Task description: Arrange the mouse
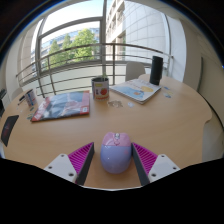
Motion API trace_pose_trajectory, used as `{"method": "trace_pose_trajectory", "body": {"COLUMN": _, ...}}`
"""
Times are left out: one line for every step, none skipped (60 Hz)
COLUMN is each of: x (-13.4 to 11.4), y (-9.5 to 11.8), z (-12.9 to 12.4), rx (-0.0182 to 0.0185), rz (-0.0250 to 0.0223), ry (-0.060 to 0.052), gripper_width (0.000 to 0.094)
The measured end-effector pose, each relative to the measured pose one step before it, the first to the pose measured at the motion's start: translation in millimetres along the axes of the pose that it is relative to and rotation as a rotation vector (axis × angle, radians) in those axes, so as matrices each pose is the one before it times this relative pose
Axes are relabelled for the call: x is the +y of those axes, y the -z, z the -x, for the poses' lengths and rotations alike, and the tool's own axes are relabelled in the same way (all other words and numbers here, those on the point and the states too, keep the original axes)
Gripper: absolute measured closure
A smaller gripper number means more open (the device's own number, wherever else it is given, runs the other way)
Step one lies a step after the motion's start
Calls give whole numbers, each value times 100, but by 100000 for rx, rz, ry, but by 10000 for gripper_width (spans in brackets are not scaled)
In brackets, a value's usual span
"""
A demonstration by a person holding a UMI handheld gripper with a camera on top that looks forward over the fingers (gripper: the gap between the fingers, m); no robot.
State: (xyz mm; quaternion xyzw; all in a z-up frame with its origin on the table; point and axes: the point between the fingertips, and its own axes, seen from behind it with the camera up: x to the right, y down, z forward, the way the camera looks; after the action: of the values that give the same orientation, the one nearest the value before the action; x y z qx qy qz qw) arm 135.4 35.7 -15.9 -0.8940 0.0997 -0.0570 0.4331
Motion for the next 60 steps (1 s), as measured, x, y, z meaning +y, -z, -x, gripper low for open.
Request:
{"method": "trace_pose_trajectory", "body": {"x": -124, "y": -175, "z": 112, "rx": 153, "rz": -197, "ry": -181, "gripper_width": 216}}
{"method": "trace_pose_trajectory", "body": {"x": -366, "y": -275, "z": -318, "rx": 126, "rz": 8, "ry": 351, "gripper_width": 239}}
{"method": "trace_pose_trajectory", "body": {"x": -110, "y": -128, "z": 94, "rx": 159, "rz": -245, "ry": 297, "gripper_width": 270}}
{"method": "trace_pose_trajectory", "body": {"x": -118, "y": -87, "z": 150, "rx": -81, "rz": -26, "ry": 274, "gripper_width": 314}}
{"method": "trace_pose_trajectory", "body": {"x": -84, "y": -123, "z": 199, "rx": -410, "rz": -220, "ry": 128, "gripper_width": 366}}
{"method": "trace_pose_trajectory", "body": {"x": -25, "y": -45, "z": 156, "rx": -317, "rz": 53, "ry": 169, "gripper_width": 369}}
{"method": "trace_pose_trajectory", "body": {"x": -60, "y": -9, "z": -32, "rx": 510, "rz": -92, "ry": 553, "gripper_width": 370}}
{"method": "trace_pose_trajectory", "body": {"x": 37, "y": -27, "z": -18, "rx": 452, "rz": 210, "ry": 448, "gripper_width": 377}}
{"method": "trace_pose_trajectory", "body": {"x": 33, "y": 4, "z": -14, "rx": 370, "rz": 266, "ry": 375, "gripper_width": 385}}
{"method": "trace_pose_trajectory", "body": {"x": 7, "y": -34, "z": -53, "rx": 456, "rz": 114, "ry": 410, "gripper_width": 395}}
{"method": "trace_pose_trajectory", "body": {"x": -34, "y": 26, "z": -27, "rx": 435, "rz": 145, "ry": 478, "gripper_width": 406}}
{"method": "trace_pose_trajectory", "body": {"x": 2, "y": 15, "z": -29, "rx": 459, "rz": 79, "ry": 561, "gripper_width": 415}}
{"method": "trace_pose_trajectory", "body": {"x": -36, "y": 125, "z": 49, "rx": 389, "rz": 123, "ry": 541, "gripper_width": 429}}
{"method": "trace_pose_trajectory", "body": {"x": 19, "y": 40, "z": -14, "rx": 528, "rz": 121, "ry": 616, "gripper_width": 437}}
{"method": "trace_pose_trajectory", "body": {"x": -23, "y": 34, "z": 3, "rx": 593, "rz": 110, "ry": 696, "gripper_width": 454}}
{"method": "trace_pose_trajectory", "body": {"x": -23, "y": 11, "z": -11, "rx": 654, "rz": 152, "ry": 613, "gripper_width": 465}}
{"method": "trace_pose_trajectory", "body": {"x": 22, "y": 41, "z": 2, "rx": 663, "rz": 440, "ry": 734, "gripper_width": 470}}
{"method": "trace_pose_trajectory", "body": {"x": 19, "y": 92, "z": 29, "rx": 611, "rz": 418, "ry": 671, "gripper_width": 488}}
{"method": "trace_pose_trajectory", "body": {"x": -31, "y": 167, "z": 47, "rx": 553, "rz": 328, "ry": 309, "gripper_width": 487}}
{"method": "trace_pose_trajectory", "body": {"x": -169, "y": 236, "z": 81, "rx": 381, "rz": -159, "ry": -107, "gripper_width": 489}}
{"method": "trace_pose_trajectory", "body": {"x": -296, "y": 352, "z": 113, "rx": 330, "rz": -598, "ry": -288, "gripper_width": 496}}
{"method": "trace_pose_trajectory", "body": {"x": -324, "y": 454, "z": -1, "rx": 432, "rz": -608, "ry": -225, "gripper_width": 497}}
{"method": "trace_pose_trajectory", "body": {"x": -383, "y": 684, "z": 140, "rx": 796, "rz": -689, "ry": 85, "gripper_width": 497}}
{"method": "trace_pose_trajectory", "body": {"x": -491, "y": 547, "z": 47, "rx": 1024, "rz": -983, "ry": 193, "gripper_width": 497}}
{"method": "trace_pose_trajectory", "body": {"x": -621, "y": 608, "z": 34, "rx": 1116, "rz": -1285, "ry": 67, "gripper_width": 497}}
{"method": "trace_pose_trajectory", "body": {"x": -744, "y": 703, "z": 28, "rx": 1154, "rz": -1511, "ry": -233, "gripper_width": 496}}
{"method": "trace_pose_trajectory", "body": {"x": -824, "y": 764, "z": 103, "rx": 951, "rz": -1604, "ry": -565, "gripper_width": 496}}
{"method": "trace_pose_trajectory", "body": {"x": -880, "y": 766, "z": 243, "rx": 523, "rz": -1636, "ry": -687, "gripper_width": 496}}
{"method": "trace_pose_trajectory", "body": {"x": -1006, "y": 909, "z": 358, "rx": 289, "rz": -1665, "ry": -781, "gripper_width": 497}}
{"method": "trace_pose_trajectory", "body": {"x": -1198, "y": 748, "z": 252, "rx": 500, "rz": -1604, "ry": -978, "gripper_width": 497}}
{"method": "trace_pose_trajectory", "body": {"x": -1148, "y": 949, "z": 303, "rx": 726, "rz": -2100, "ry": -900, "gripper_width": 498}}
{"method": "trace_pose_trajectory", "body": {"x": -1253, "y": 949, "z": 357, "rx": 744, "rz": -2259, "ry": -676, "gripper_width": 497}}
{"method": "trace_pose_trajectory", "body": {"x": -1370, "y": 1006, "z": 384, "rx": 610, "rz": -2325, "ry": -591, "gripper_width": 497}}
{"method": "trace_pose_trajectory", "body": {"x": -1348, "y": 974, "z": 461, "rx": 380, "rz": -2185, "ry": -549, "gripper_width": 497}}
{"method": "trace_pose_trajectory", "body": {"x": -1416, "y": 1043, "z": 536, "rx": 449, "rz": -2183, "ry": -777, "gripper_width": 498}}
{"method": "trace_pose_trajectory", "body": {"x": -1483, "y": 1011, "z": 570, "rx": 453, "rz": -2385, "ry": -898, "gripper_width": 497}}
{"method": "trace_pose_trajectory", "body": {"x": -1601, "y": 988, "z": 702, "rx": 248, "rz": -2649, "ry": -940, "gripper_width": 497}}
{"method": "trace_pose_trajectory", "body": {"x": -1629, "y": 533, "z": 751, "rx": -12, "rz": -2809, "ry": -825, "gripper_width": 497}}
{"method": "trace_pose_trajectory", "body": {"x": -1526, "y": 912, "z": 776, "rx": -439, "rz": -2505, "ry": -365, "gripper_width": 497}}
{"method": "trace_pose_trajectory", "body": {"x": -1511, "y": 867, "z": 1006, "rx": -356, "rz": -2634, "ry": -624, "gripper_width": 498}}
{"method": "trace_pose_trajectory", "body": {"x": -1514, "y": 798, "z": 1036, "rx": -339, "rz": -2521, "ry": -802, "gripper_width": 498}}
{"method": "trace_pose_trajectory", "body": {"x": -1364, "y": 754, "z": 1147, "rx": -448, "rz": -2315, "ry": -958, "gripper_width": 498}}
{"method": "trace_pose_trajectory", "body": {"x": -1337, "y": 687, "z": 1226, "rx": -753, "rz": -2077, "ry": -980, "gripper_width": 498}}
{"method": "trace_pose_trajectory", "body": {"x": -1169, "y": 592, "z": 1404, "rx": -1138, "rz": -1781, "ry": -974, "gripper_width": 499}}
{"method": "trace_pose_trajectory", "body": {"x": -1125, "y": 561, "z": 1699, "rx": -1225, "rz": -1890, "ry": -1097, "gripper_width": 499}}
{"method": "trace_pose_trajectory", "body": {"x": -830, "y": 603, "z": 1979, "rx": -1356, "rz": -1848, "ry": -713, "gripper_width": 497}}
{"method": "trace_pose_trajectory", "body": {"x": -1500, "y": -69, "z": 1052, "rx": -1867, "rz": -816, "ry": -310, "gripper_width": 499}}
{"method": "trace_pose_trajectory", "body": {"x": -689, "y": 317, "z": 1653, "rx": -1696, "rz": -1421, "ry": -413, "gripper_width": 498}}
{"method": "trace_pose_trajectory", "body": {"x": -601, "y": 289, "z": 1735, "rx": -1699, "rz": -1134, "ry": -123, "gripper_width": 499}}
{"method": "trace_pose_trajectory", "body": {"x": -346, "y": 207, "z": 1765, "rx": -1778, "rz": -756, "ry": 243, "gripper_width": 499}}
{"method": "trace_pose_trajectory", "body": {"x": -269, "y": 168, "z": 1809, "rx": -1763, "rz": -432, "ry": 408, "gripper_width": 500}}
{"method": "trace_pose_trajectory", "body": {"x": 448, "y": 542, "z": 2519, "rx": -1556, "rz": -1028, "ry": 206, "gripper_width": 499}}
{"method": "trace_pose_trajectory", "body": {"x": -51, "y": 25, "z": 1812, "rx": -1881, "rz": -285, "ry": 373, "gripper_width": 500}}
{"method": "trace_pose_trajectory", "body": {"x": 387, "y": 0, "z": 2780, "rx": -1664, "rz": -321, "ry": 177, "gripper_width": 499}}
{"method": "trace_pose_trajectory", "body": {"x": -1105, "y": -293, "z": 849, "rx": -2486, "rz": 1250, "ry": 556, "gripper_width": 500}}
{"method": "trace_pose_trajectory", "body": {"x": 525, "y": -176, "z": 1971, "rx": -2169, "rz": 722, "ry": 341, "gripper_width": 499}}
{"method": "trace_pose_trajectory", "body": {"x": 2090, "y": -144, "z": 3138, "rx": -1783, "rz": 155, "ry": 107, "gripper_width": 499}}
{"method": "trace_pose_trajectory", "body": {"x": -704, "y": -354, "z": 672, "rx": -2451, "rz": 2299, "ry": 281, "gripper_width": 501}}
{"method": "trace_pose_trajectory", "body": {"x": 920, "y": -368, "z": 1837, "rx": -2017, "rz": 1467, "ry": -14, "gripper_width": 502}}
{"method": "trace_pose_trajectory", "body": {"x": 1028, "y": -506, "z": 1752, "rx": -2006, "rz": 1729, "ry": -5, "gripper_width": 500}}
